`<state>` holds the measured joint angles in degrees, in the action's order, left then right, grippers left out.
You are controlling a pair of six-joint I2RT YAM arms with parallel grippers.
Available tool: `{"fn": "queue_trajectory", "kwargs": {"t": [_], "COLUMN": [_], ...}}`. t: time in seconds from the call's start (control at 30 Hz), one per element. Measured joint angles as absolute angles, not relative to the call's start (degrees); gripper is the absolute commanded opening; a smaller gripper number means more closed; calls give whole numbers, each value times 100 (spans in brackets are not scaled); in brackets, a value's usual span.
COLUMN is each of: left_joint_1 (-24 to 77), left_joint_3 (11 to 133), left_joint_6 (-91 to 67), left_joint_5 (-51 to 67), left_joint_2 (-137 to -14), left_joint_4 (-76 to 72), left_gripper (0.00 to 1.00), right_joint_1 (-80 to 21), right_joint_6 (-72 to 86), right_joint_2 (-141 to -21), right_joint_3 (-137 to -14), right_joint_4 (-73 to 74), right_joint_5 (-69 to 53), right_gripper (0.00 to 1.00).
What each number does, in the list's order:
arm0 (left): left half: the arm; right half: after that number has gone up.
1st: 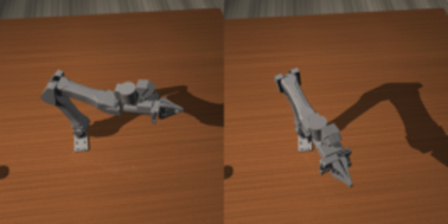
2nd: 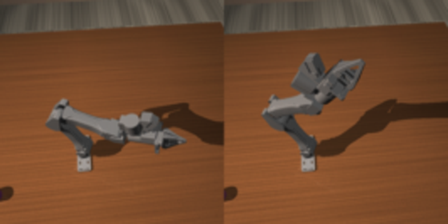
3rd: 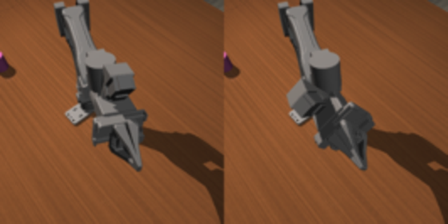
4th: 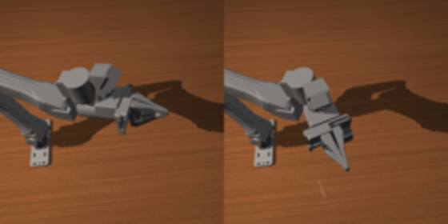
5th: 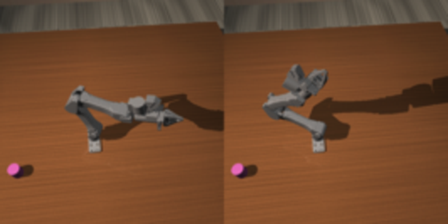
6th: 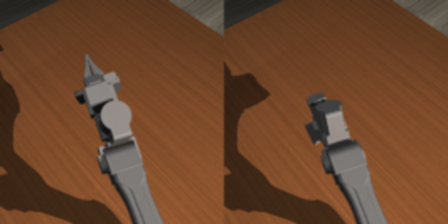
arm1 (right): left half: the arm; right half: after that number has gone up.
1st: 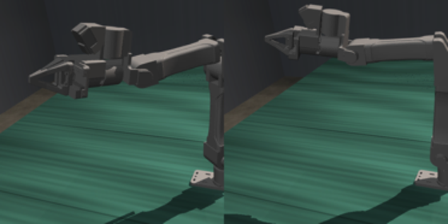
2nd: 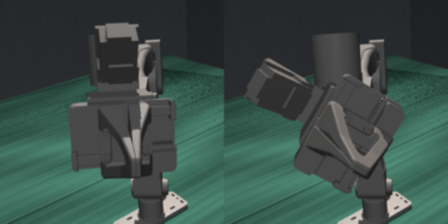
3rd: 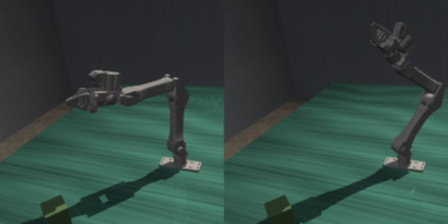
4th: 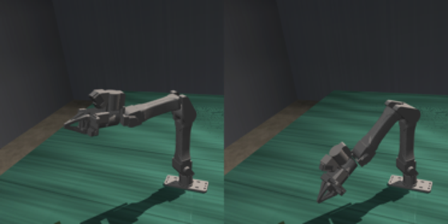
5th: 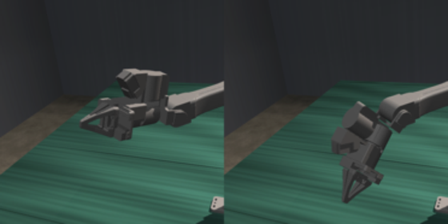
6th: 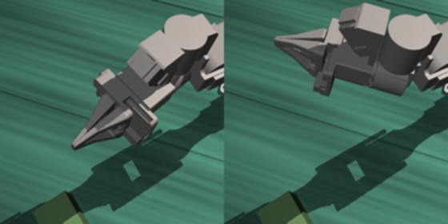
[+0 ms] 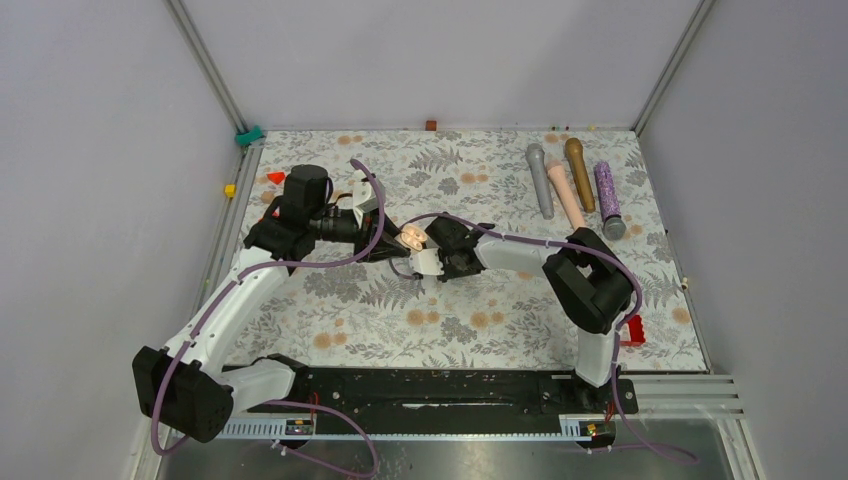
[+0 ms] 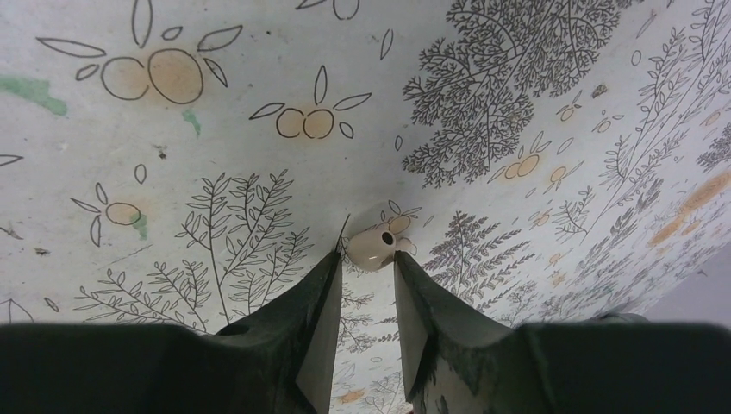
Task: Insert the wireless bluetooth earbuds into the charging case
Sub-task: Pick up the earbud from the center of the board.
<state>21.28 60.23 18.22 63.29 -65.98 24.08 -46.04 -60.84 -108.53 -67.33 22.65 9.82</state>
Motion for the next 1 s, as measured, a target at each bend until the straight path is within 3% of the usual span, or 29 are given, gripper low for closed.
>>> {"fn": "queue_trajectory", "kwargs": {"t": [0.73,0.9,1.0], "left_joint_1": [2104,2104,2104], "left_joint_3": [6023,5994,5972], "left_joint_6": [1822,1822,1822], "left_joint_5": [6388,6401,6407], "left_joint_2": [-6598,-6598,-6598], "left_joint_4": [2410,2408,2410], "left_gripper": [0,0,0], "right_joint_1": [-4748,-4753,-4757], "right_joint_6": [-6506,-6578,-6635], "right_joint_2": [-10925,-10960,-11041], "right_joint_3": [-6764,-6777,-6849], "right_joint_4": [1977,1986,2005], "right_joint_5": [998,1052,1133], "right_gripper": [41,35,24]}}
